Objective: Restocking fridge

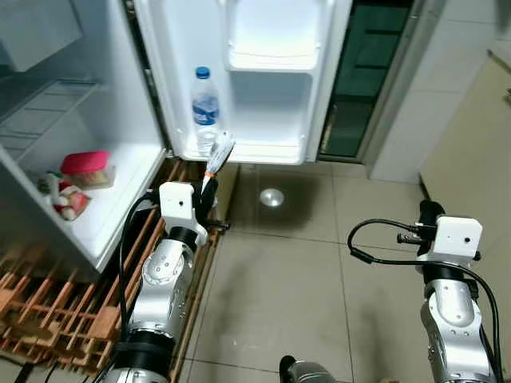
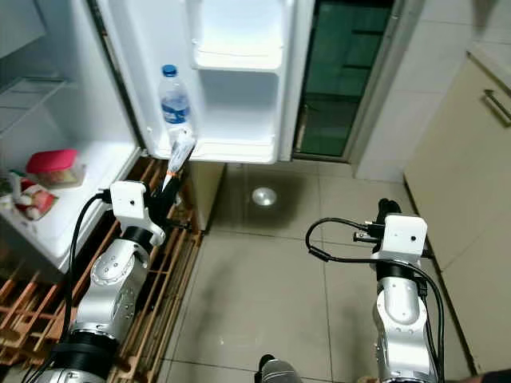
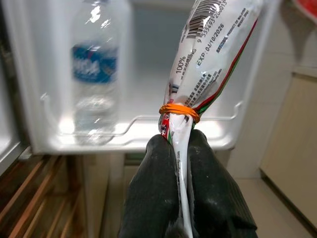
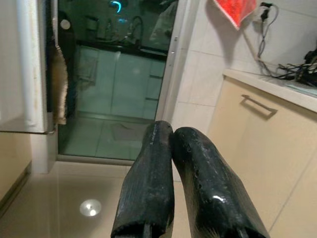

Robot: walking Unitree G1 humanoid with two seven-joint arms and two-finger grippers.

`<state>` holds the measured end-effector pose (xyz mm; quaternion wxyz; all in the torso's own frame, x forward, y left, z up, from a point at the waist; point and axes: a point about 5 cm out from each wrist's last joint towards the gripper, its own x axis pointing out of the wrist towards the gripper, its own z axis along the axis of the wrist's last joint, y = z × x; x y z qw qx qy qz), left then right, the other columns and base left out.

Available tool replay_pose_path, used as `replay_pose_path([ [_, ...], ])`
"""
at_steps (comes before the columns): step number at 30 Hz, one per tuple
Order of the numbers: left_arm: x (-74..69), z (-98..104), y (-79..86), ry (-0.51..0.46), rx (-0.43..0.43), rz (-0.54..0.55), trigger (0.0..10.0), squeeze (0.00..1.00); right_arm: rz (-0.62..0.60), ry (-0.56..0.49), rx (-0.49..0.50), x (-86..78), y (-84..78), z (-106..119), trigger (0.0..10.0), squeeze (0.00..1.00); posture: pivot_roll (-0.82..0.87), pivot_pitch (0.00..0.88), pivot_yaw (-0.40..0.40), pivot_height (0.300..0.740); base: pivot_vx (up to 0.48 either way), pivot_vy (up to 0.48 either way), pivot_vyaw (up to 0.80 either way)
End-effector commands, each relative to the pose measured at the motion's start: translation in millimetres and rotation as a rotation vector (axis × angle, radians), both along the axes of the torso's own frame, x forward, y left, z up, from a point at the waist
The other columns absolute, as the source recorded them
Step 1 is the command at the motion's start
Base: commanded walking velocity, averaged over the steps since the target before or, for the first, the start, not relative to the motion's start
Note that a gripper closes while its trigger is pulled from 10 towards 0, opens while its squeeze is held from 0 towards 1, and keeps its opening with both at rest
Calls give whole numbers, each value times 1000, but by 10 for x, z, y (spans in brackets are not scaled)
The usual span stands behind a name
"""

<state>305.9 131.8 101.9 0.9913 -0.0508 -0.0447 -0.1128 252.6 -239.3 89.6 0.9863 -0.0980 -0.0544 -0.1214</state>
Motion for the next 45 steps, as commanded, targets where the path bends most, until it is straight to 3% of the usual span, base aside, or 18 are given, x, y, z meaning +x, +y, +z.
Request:
replay_pose_path([
  [1,36,95,-49,-27,13,-14,10000,0,12,-13,-11,34,20,42,10000,180,-172,0,31,740,0,0,0],
  [22,63,104,-160,-19,14,-79,10000,0,16,18,-22,15,12,-4,10000,165,-187,0,38,740,0,0,0],
  [37,73,158,-188,-53,-1,-89,10000,0,22,19,-31,39,10,-1,10000,173,-191,0,36,740,457,0,0],
  [45,106,158,-120,-43,-3,-70,10000,0,28,19,-33,46,12,0,10000,169,-190,0,35,740,0,0,0],
])
